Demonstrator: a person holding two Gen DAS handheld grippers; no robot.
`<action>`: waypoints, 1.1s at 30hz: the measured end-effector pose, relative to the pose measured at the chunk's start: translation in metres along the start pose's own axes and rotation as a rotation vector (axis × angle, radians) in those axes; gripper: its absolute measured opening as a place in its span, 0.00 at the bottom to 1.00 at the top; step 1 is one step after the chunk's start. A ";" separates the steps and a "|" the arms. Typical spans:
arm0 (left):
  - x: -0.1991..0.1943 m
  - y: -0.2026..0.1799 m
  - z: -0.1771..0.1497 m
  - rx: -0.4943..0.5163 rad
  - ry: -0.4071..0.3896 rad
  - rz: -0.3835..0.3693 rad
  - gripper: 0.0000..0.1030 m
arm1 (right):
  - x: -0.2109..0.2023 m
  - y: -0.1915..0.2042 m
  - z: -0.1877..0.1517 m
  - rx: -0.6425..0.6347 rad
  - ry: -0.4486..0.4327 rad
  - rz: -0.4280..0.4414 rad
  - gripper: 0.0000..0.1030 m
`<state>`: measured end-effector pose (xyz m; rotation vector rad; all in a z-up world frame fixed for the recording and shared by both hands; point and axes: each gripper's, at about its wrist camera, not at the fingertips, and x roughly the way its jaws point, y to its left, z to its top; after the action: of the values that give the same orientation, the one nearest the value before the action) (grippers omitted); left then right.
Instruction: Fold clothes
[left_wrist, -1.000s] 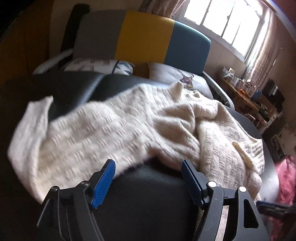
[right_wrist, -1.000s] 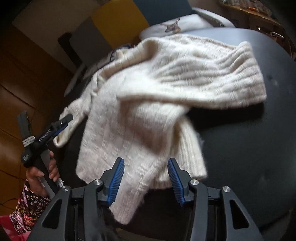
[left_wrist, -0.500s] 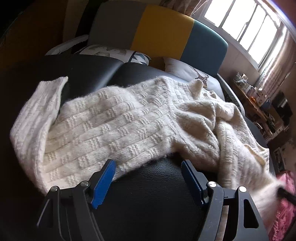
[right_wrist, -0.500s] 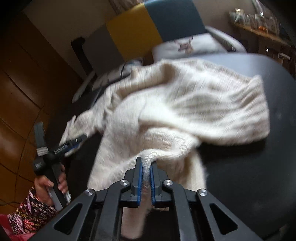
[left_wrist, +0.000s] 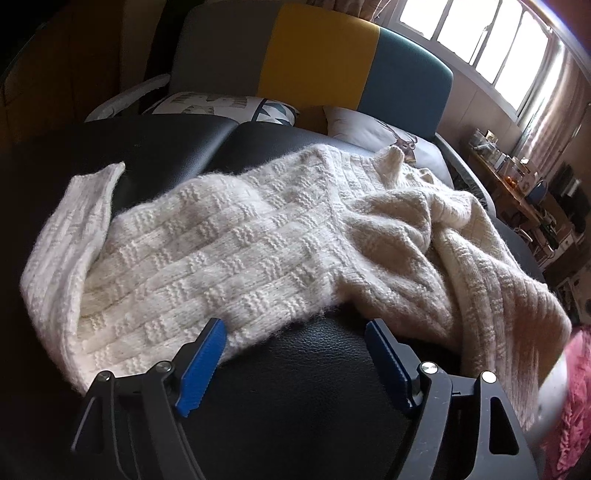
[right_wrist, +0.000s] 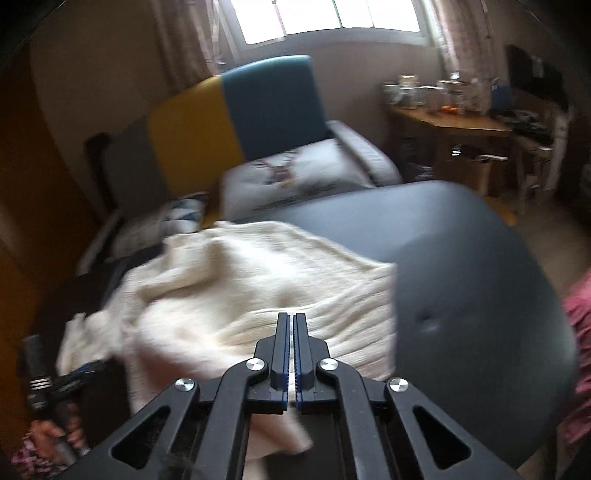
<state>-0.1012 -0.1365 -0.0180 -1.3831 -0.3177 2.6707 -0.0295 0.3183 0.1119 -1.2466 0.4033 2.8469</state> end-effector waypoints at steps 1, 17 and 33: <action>0.000 -0.001 0.000 0.003 -0.001 0.000 0.77 | 0.007 -0.006 -0.001 0.018 0.028 0.035 0.00; 0.003 -0.025 -0.007 0.016 0.004 0.004 0.88 | 0.061 0.025 -0.067 0.018 0.180 0.271 0.13; 0.009 -0.029 0.005 0.036 0.035 -0.008 0.88 | -0.008 -0.006 -0.006 0.047 -0.117 0.040 0.05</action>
<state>-0.1100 -0.1073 -0.0153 -1.4136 -0.2701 2.6290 -0.0191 0.3233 0.1129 -1.0693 0.4939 2.9068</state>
